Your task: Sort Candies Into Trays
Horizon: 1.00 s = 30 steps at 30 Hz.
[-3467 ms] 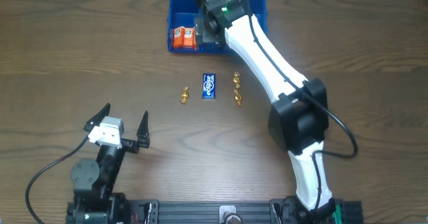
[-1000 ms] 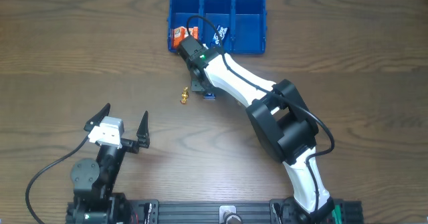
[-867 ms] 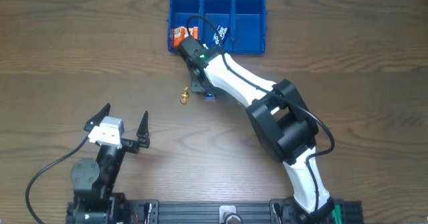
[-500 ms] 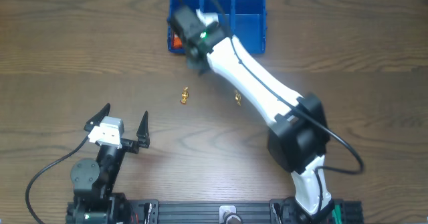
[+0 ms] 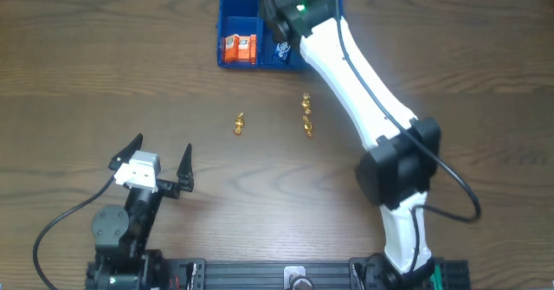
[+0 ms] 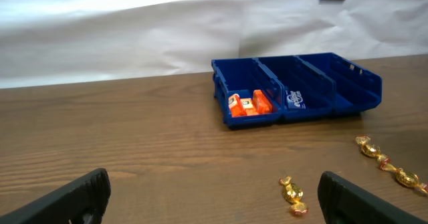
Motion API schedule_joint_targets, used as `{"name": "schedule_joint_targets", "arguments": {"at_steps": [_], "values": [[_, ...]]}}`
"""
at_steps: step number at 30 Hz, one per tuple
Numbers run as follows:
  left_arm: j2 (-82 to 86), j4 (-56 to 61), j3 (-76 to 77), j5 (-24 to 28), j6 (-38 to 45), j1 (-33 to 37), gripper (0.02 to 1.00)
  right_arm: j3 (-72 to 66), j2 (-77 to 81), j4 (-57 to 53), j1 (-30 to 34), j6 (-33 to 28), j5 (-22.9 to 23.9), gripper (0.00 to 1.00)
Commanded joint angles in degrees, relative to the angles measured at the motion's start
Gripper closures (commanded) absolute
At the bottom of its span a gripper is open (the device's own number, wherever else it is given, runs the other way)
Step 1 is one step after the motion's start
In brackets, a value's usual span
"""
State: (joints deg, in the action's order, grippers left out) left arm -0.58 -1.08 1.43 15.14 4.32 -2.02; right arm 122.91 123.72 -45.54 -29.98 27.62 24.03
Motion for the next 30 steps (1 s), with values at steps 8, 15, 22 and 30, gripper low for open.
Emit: {"name": "schedule_joint_targets", "arguments": {"at_steps": [8, 15, 22, 30], "values": [[0.39, -1.84, -1.16, 1.42, -0.48, 0.24, 0.02, -0.37, 8.11, 1.81, 0.48, -0.92, -3.17, 0.691], [0.42, -1.84, -1.16, 1.42, -0.48, 0.24, 0.02, -0.37, 8.2, 1.99, 0.48, -0.92, -3.15, 0.676], [0.39, -1.86, -1.16, 1.42, -0.48, 0.24, 0.02, -0.7, 8.22, 1.97, 0.46, -0.92, -3.15, 0.641], [0.39, -1.84, -1.16, 1.42, -0.48, 0.24, 0.02, -0.7, 8.22, 1.55, 0.37, -0.96, -3.15, 0.027]]}}
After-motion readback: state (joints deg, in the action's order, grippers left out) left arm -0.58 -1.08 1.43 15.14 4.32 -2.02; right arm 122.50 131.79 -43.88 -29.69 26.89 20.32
